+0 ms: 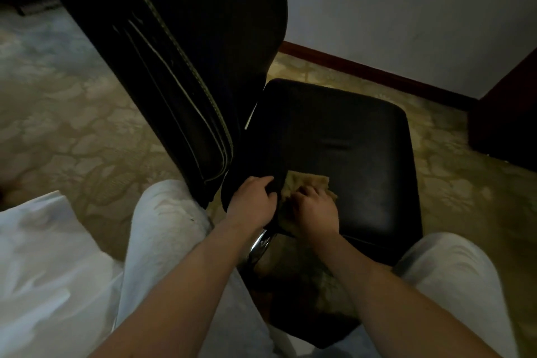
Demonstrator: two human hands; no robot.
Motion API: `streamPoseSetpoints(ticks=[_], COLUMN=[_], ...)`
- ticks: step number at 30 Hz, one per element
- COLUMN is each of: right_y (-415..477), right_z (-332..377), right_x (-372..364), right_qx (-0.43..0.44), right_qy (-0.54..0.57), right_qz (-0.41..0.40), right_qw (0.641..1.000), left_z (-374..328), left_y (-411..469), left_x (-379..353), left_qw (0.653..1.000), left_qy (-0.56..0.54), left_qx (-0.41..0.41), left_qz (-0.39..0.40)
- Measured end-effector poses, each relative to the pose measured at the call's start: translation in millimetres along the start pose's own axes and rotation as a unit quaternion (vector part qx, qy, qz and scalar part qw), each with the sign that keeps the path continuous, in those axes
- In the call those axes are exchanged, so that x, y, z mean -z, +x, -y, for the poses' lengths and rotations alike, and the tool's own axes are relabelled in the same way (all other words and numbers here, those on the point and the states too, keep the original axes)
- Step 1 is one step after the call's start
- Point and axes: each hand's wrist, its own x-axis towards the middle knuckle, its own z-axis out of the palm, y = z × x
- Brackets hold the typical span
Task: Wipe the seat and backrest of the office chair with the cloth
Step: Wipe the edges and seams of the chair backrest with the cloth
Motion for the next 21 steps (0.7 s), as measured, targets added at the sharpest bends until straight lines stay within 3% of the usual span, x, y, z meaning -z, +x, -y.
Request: streamPoseSetpoints(ticks=[3, 6, 10, 14, 21], right_y=[-6, 2, 17, 28, 38], right_z=[1, 8, 21, 42, 78], right_x=[8, 21, 44, 77, 146], right_qx=[0.015, -0.063, -0.147, -0.107, -0.043], right_qy=[0.030, 0.104, 0.315, 0.436, 0.513], right_qz=[-0.029, -0.059, -0.095, -0.151, -0.186], right_qw=[0.999, 0.991, 0.933, 0.881, 0.837], left_z=[-2, -8, -21, -38, -66], left_y=[-8, -17, -32, -47, -75], left_x=[17, 40, 69, 99, 157], left_qw=[1.000, 0.998, 0.996, 0.987, 0.972], left_qy=[-0.014, -0.035, -0.039, -0.048, -0.045], left_qx=[-0.018, -0.029, -0.067, -0.104, -0.144], left_qz=[-0.015, -0.035, -0.053, -0.110, -0.179])
